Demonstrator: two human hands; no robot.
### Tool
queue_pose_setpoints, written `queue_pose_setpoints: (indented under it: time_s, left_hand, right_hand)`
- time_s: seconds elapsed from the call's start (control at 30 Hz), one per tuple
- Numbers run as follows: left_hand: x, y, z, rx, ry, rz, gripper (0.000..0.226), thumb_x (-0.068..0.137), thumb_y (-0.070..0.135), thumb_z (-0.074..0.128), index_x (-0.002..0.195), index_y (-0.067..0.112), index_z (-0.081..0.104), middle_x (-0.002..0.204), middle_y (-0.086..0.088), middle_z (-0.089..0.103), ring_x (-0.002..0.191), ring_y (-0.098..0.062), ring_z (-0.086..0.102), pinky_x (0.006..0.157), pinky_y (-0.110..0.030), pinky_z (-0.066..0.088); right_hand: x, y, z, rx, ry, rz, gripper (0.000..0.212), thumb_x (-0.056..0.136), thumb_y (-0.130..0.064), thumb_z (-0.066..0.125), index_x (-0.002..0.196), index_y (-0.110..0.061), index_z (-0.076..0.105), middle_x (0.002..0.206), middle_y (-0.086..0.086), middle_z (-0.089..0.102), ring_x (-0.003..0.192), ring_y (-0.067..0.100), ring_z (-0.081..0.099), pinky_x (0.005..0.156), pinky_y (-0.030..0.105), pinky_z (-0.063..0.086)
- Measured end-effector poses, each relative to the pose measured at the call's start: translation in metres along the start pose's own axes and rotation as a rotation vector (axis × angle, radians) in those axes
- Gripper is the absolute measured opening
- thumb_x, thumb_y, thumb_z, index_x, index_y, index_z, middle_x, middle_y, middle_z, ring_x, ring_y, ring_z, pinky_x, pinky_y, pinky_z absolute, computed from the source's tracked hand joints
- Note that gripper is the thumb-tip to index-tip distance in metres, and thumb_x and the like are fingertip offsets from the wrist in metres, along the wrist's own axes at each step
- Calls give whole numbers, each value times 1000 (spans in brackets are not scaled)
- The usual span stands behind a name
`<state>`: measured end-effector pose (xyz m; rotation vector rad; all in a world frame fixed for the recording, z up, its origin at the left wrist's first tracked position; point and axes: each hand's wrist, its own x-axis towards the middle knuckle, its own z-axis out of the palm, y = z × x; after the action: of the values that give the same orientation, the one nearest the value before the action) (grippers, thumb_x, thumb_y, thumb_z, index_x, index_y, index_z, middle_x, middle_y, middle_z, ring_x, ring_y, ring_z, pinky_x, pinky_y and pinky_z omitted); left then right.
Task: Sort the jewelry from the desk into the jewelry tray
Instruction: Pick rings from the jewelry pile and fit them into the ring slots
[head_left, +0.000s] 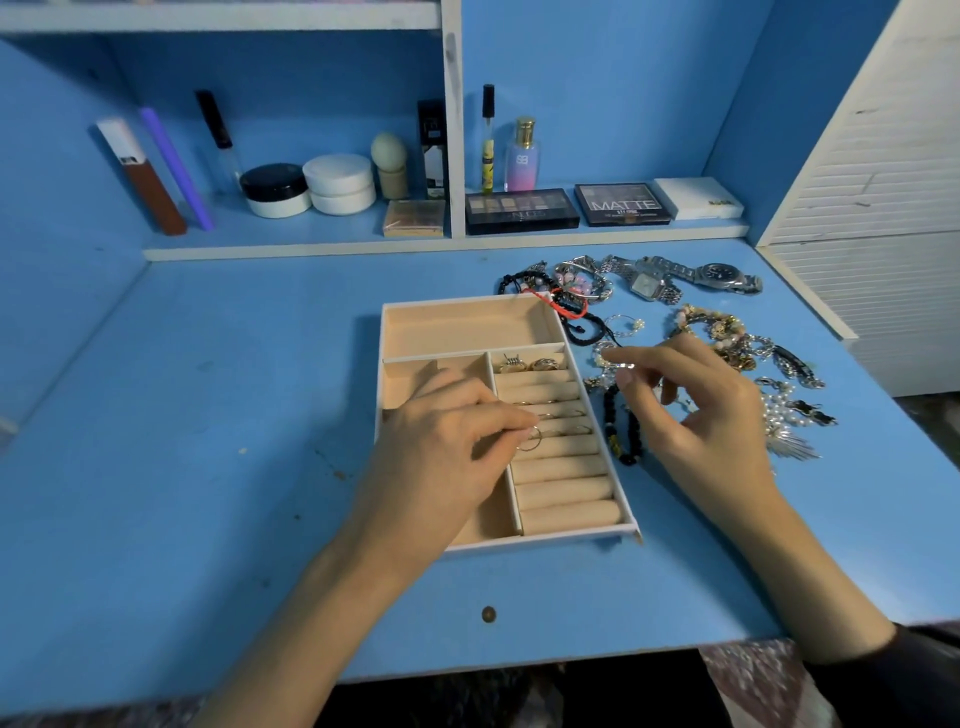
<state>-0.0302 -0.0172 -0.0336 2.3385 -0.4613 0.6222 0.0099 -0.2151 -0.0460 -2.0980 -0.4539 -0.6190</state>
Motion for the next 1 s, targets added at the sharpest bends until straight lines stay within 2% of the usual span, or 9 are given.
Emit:
queue_pose_setpoints:
  time_s: [0.1, 0.2, 0.27, 0.43, 0.53, 0.67, 0.77, 0.9, 1.0]
  left_hand:
    - [-2, 2, 0, 48, -45, 37, 12, 76, 23, 67, 83, 19, 76, 66, 11, 55, 73, -3, 43, 63, -18, 43]
    - [-5, 2, 0, 98, -93, 70, 13, 78, 24, 65, 83, 18, 76, 65, 9, 54, 71, -6, 45, 56, -29, 48]
    - [-5, 3, -2, 112, -122, 92, 13, 78, 23, 64, 82, 18, 76, 65, 9, 55, 71, -8, 46, 53, -30, 49]
    - [-2, 3, -7, 143, -221, 118, 18, 77, 21, 62, 88, 25, 75, 71, 13, 61, 75, -10, 49, 58, -31, 51]
    - [0, 5, -9, 114, -250, 76, 17, 78, 23, 63, 89, 25, 75, 70, 14, 63, 75, -6, 44, 56, -34, 52]
    - [4, 9, -9, 100, -244, -13, 8, 74, 17, 74, 79, 25, 73, 67, 20, 60, 73, 0, 37, 55, -37, 52]
    - [6, 15, -11, 161, -268, 9, 10, 73, 16, 76, 76, 25, 74, 68, 16, 63, 73, -3, 38, 53, -36, 52]
    - [8, 23, -13, 221, -326, -47, 13, 86, 25, 62, 92, 28, 73, 85, 16, 65, 82, 0, 31, 67, -28, 48]
    - [10, 25, -14, 256, -371, -60, 18, 90, 28, 55, 99, 31, 71, 92, 18, 65, 84, 1, 28, 69, -20, 39]
  right_hand:
    - [0, 2, 0, -2, -5, -6, 17, 84, -12, 58, 95, -14, 72, 71, 2, 55, 70, 2, 47, 63, 16, 37]
    - [-1, 3, -1, -24, -31, -35, 16, 85, -13, 59, 94, -13, 72, 72, 2, 56, 71, 5, 48, 63, 17, 37]
    - [-2, 4, 0, -39, -38, -55, 16, 85, -13, 59, 93, -12, 72, 73, 2, 56, 71, 7, 49, 65, 17, 37]
    - [-3, 4, 0, -34, -31, -67, 16, 85, -12, 59, 94, -11, 72, 75, 1, 57, 73, 4, 48, 67, 14, 35]
    - [-3, 4, 0, -30, -28, -66, 16, 85, -12, 59, 94, -12, 72, 75, 1, 57, 73, 4, 48, 67, 15, 36]
    - [-3, 5, 0, -31, -18, -70, 17, 85, -11, 58, 94, -12, 72, 74, -3, 55, 73, 1, 47, 68, 16, 36]
    - [-4, 5, -1, -40, -16, -64, 16, 85, -11, 58, 94, -12, 72, 74, -1, 56, 73, -1, 47, 67, 13, 34]
    - [-4, 5, -1, -47, -16, -63, 16, 85, -11, 58, 93, -11, 72, 74, 0, 57, 73, -2, 46, 67, 11, 34]
    - [-4, 5, -2, -48, -12, -65, 16, 85, -10, 58, 93, -11, 72, 74, -1, 57, 73, -1, 47, 67, 11, 34]
